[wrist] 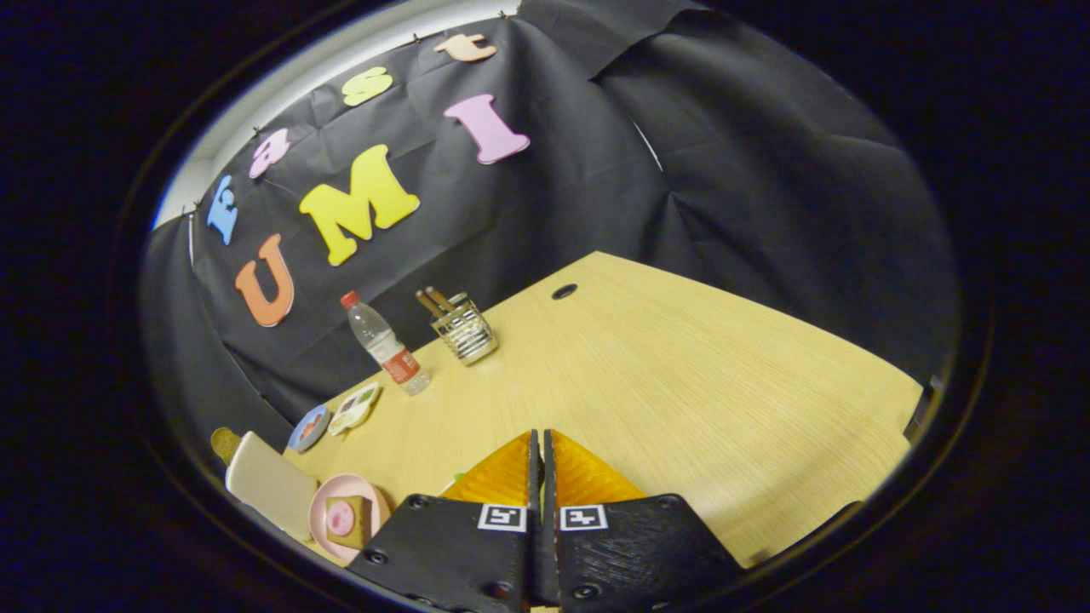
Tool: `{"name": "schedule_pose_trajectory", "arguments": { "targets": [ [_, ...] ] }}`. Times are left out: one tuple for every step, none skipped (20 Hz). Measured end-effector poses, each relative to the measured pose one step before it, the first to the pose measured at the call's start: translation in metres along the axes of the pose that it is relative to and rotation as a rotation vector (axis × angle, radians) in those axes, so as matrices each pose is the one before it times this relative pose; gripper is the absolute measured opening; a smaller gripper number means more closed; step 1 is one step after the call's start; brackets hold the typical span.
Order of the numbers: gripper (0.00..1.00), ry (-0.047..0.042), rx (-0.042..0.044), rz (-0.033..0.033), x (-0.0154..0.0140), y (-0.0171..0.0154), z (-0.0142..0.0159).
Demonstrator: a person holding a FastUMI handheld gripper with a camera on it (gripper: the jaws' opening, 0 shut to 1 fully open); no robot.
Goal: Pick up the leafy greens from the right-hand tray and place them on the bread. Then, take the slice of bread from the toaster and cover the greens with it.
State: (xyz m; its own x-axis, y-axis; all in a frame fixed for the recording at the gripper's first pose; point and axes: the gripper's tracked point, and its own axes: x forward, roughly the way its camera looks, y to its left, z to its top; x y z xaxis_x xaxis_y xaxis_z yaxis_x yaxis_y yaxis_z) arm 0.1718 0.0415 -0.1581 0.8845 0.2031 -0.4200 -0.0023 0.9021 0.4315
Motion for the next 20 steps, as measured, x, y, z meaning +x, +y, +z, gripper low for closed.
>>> {"name": "schedule_pose_trajectory", "arguments": {
  "targets": [
    [0.00, -0.00823, -0.00558, 0.01401, -0.00492, 0.00745, 0.00397],
    [0.00, -0.00862, -0.00429, 0.01300, -0.00420, 0.00785, 0.00483],
    [0.00, -0.00805, -0.00483, 0.01468, -0.00431, 0.00731, 0.00332],
    [0.00, -0.01089, -0.00227, 0.01203, -0.00391, 0.00742, 0.00544],
    [0.00, -0.00725, 0.00031, 0.01361, -0.00338, 0.00723, 0.00348],
    [0.00, -0.00449, -0.00102, 0.01112, -0.00246, 0.00698, 0.00379],
    [0.00, -0.00515, -0.00420, 0.00821, -0.00236, 0.00567, 0.00210],
    [0.00, -0.00591, -0.00483, 0.00575, -0.00222, 0.00492, 0.00320],
    [0.00, -0.00614, -0.00598, 0.00646, -0.00273, 0.00610, 0.00326],
    [0.00, -0.00752, -0.00617, 0.00482, -0.00230, 0.00508, 0.00341],
    [0.00, -0.00594, -0.00374, 0.00775, -0.00213, 0.00556, 0.00241],
    [0.00, -0.00571, -0.00105, 0.00534, -0.00238, 0.00499, 0.00374],
    [0.00, -0.00716, -0.00427, 0.00590, -0.00252, 0.00642, 0.00226],
    [0.00, -0.00647, -0.00263, 0.00644, -0.00187, 0.00732, 0.00316],
    [0.00, -0.00398, -0.00208, 0.00982, -0.00224, 0.00870, 0.00167],
    [0.00, -0.00457, -0.00401, 0.01045, -0.00159, 0.00977, 0.00234],
    [0.00, -0.00539, -0.00656, 0.01013, -0.00108, 0.00980, 0.00116],
    [0.00, -0.00457, -0.00593, 0.01162, -0.00094, 0.01079, 0.00159],
    [0.00, -0.00343, -0.00644, 0.01270, 0.00034, 0.01253, -0.00011],
    [0.00, -0.00078, -0.00460, 0.01583, 0.00099, 0.01315, -0.00096]
  ]
}}
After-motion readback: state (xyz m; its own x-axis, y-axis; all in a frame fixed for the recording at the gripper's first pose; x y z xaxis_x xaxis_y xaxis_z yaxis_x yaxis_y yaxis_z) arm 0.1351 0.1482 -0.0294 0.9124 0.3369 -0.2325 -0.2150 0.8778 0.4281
